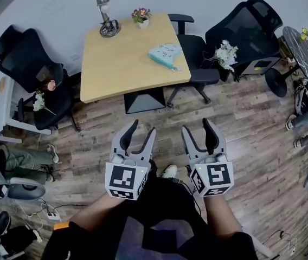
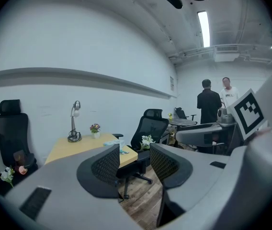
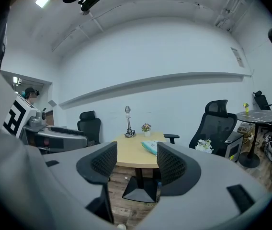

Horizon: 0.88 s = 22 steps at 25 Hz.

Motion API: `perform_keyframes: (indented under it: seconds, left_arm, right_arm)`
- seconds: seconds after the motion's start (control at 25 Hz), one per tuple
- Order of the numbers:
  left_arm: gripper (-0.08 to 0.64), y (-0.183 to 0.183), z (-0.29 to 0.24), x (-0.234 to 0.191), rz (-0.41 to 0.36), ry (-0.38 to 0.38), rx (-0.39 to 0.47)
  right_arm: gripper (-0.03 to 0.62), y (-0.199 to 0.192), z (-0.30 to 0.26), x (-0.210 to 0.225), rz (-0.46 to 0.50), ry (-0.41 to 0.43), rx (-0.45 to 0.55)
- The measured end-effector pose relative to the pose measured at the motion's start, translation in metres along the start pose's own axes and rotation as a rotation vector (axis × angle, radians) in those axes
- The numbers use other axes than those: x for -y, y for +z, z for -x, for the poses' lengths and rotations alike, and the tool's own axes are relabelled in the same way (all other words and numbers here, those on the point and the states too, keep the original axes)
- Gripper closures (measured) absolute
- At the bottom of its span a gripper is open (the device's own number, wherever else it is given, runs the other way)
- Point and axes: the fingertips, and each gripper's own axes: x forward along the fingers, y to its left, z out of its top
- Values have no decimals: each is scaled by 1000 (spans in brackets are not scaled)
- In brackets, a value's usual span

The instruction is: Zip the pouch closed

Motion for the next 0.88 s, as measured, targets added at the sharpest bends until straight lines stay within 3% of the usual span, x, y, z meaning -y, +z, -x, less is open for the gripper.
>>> perform_keyframes:
  seconds: [0.32,0.88]
  left_arm:
    - [371,-5,-48,-17,25,-40,-5]
    - [364,19,-174,-79,19,-105,-32]
  right_arm:
    - [334,-2,-42,18,30,-29,-41]
    - [334,12,-162,71,11,-84,-120]
